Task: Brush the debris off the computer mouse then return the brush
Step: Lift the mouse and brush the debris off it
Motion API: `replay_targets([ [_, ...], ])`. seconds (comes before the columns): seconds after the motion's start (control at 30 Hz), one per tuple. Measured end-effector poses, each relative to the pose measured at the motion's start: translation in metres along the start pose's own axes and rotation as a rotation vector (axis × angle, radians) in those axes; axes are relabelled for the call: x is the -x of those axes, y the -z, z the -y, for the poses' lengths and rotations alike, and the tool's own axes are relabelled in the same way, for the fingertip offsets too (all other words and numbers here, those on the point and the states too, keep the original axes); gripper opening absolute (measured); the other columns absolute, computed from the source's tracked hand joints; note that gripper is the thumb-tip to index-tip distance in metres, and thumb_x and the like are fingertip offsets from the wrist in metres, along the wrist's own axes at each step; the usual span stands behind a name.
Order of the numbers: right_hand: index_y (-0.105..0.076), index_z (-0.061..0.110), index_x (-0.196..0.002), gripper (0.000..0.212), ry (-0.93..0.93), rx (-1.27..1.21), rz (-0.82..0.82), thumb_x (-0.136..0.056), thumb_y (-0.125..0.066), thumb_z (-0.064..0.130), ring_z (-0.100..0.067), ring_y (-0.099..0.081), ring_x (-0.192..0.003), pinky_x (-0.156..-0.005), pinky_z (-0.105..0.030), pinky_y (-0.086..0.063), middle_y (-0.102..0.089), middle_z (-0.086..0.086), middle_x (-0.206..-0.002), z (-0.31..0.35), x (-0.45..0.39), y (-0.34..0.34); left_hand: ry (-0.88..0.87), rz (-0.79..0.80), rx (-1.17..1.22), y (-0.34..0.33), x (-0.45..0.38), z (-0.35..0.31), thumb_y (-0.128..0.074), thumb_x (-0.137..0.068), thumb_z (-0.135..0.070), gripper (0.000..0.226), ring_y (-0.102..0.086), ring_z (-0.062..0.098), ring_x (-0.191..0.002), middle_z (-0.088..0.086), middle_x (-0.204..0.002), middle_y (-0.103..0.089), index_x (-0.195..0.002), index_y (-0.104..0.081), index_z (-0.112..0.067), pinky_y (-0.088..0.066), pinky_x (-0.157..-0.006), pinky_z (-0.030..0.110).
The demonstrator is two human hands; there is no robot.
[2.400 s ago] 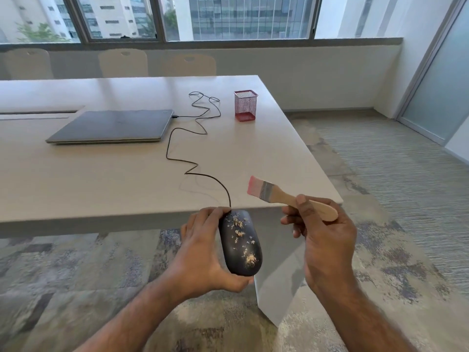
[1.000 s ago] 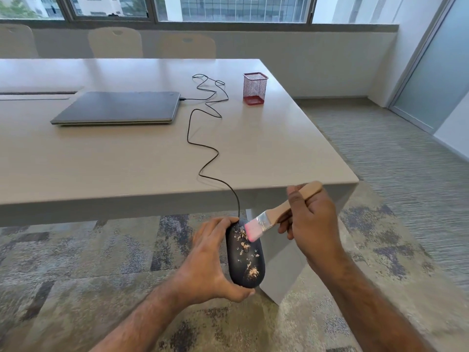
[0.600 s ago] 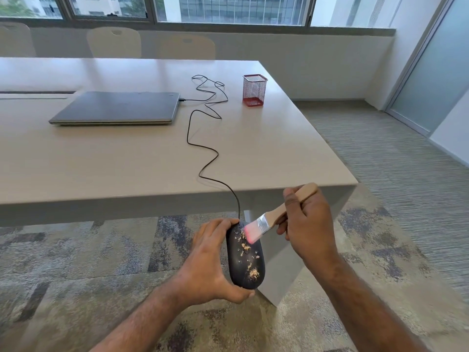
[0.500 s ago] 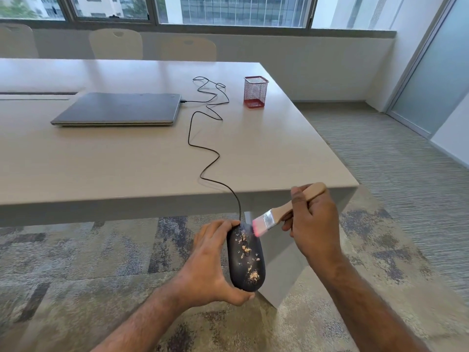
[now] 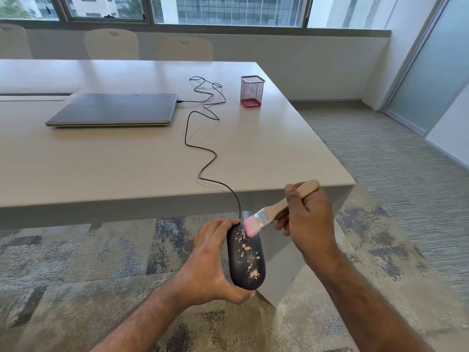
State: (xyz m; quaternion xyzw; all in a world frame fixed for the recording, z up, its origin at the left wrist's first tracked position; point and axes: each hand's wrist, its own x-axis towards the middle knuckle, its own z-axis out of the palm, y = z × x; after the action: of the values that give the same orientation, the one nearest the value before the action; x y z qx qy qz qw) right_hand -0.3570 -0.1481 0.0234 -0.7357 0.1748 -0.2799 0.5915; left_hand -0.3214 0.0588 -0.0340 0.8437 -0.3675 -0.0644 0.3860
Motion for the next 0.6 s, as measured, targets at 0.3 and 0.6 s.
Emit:
replay_targets([
  [0.3, -0.052, 0.019, -0.09, 0.016, -0.016, -0.087, -0.073, -0.104, -0.053, 0.026, -0.022, -0.059, -0.04, -0.037, -0.026, -0.043, -0.065, -0.021, -0.059, -0.006, 0.003, 0.012, 0.01, -0.01, 0.014, -0.004, -0.002, 0.004, -0.088, -0.042, -0.061, 0.118, -0.029, -0.001, -0.134, -0.037, -0.135, -0.026, -0.142, -0.029, -0.043, -0.024, -0.11, 0.017],
  [0.6, -0.053, 0.019, -0.089, 0.018, -0.004, -0.063, -0.089, -0.103, -0.054, 0.03, -0.023, -0.061, -0.043, -0.04, -0.027, -0.044, -0.066, -0.017, -0.059, -0.013, 0.01, 0.019, 0.029, -0.025, 0.025, -0.001, -0.005, 0.001, -0.085, -0.042, -0.062, 0.117, -0.026, -0.005, -0.134, -0.04, -0.135, -0.023, -0.143, -0.031, -0.038, -0.022, -0.11, 0.015],
])
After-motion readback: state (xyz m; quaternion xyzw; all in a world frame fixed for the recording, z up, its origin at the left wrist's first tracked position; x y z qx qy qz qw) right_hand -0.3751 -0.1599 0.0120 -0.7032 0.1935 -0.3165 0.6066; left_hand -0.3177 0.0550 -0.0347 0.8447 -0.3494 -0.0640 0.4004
